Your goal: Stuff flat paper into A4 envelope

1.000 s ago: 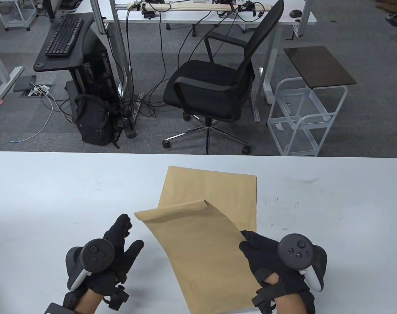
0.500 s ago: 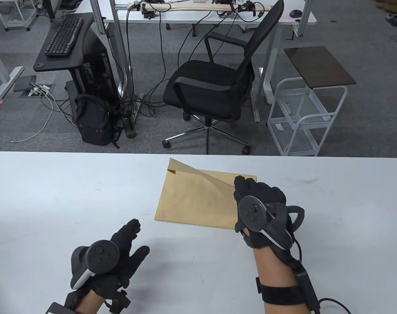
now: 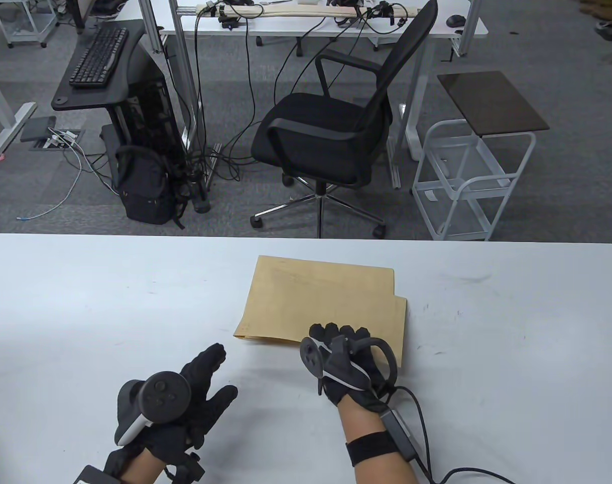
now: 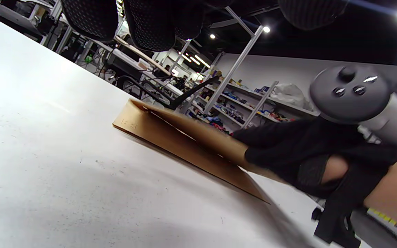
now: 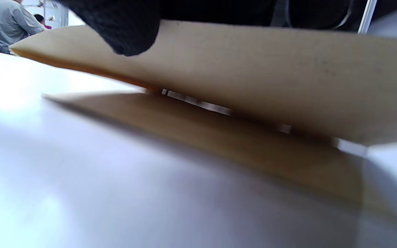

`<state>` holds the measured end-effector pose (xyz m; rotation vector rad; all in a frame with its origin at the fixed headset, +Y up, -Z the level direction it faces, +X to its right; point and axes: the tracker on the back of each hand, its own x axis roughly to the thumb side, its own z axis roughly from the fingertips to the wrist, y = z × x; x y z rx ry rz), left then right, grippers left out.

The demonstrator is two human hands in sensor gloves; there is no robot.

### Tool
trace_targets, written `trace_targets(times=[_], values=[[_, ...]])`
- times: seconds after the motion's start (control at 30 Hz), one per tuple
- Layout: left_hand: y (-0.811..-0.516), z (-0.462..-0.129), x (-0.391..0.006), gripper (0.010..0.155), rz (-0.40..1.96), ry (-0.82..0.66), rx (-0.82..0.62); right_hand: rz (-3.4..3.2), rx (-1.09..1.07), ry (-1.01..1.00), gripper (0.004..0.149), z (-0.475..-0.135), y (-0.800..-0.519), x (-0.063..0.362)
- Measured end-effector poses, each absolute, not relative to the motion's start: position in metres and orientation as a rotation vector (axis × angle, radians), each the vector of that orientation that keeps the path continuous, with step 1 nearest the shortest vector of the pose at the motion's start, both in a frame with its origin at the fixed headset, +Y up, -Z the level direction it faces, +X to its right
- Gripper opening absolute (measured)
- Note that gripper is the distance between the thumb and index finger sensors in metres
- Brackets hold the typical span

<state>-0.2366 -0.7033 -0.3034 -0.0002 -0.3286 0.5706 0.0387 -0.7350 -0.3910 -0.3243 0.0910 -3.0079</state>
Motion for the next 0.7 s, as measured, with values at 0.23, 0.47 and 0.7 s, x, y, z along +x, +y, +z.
trace_targets(times=[0.23,0.47,0.7], values=[[-0.703,-0.303,-0.237,0.084,0.562,-0.327,-0.004,-2.937,-0.325,-0.119,0.045,-0.393,-0.767,0.038],[-0.704,-0.304,-0.237,0.084,0.550,-0.334,-0.017,-3.099,-0.223,-0.467,0.057,-0.386,-0.773,0.047],[-0.707,-0.306,-0.238,0.084,0.565,-0.339,-0.035,-3.343,-0.293,-0.346,0.062,-0.372,-0.746,0.053]])
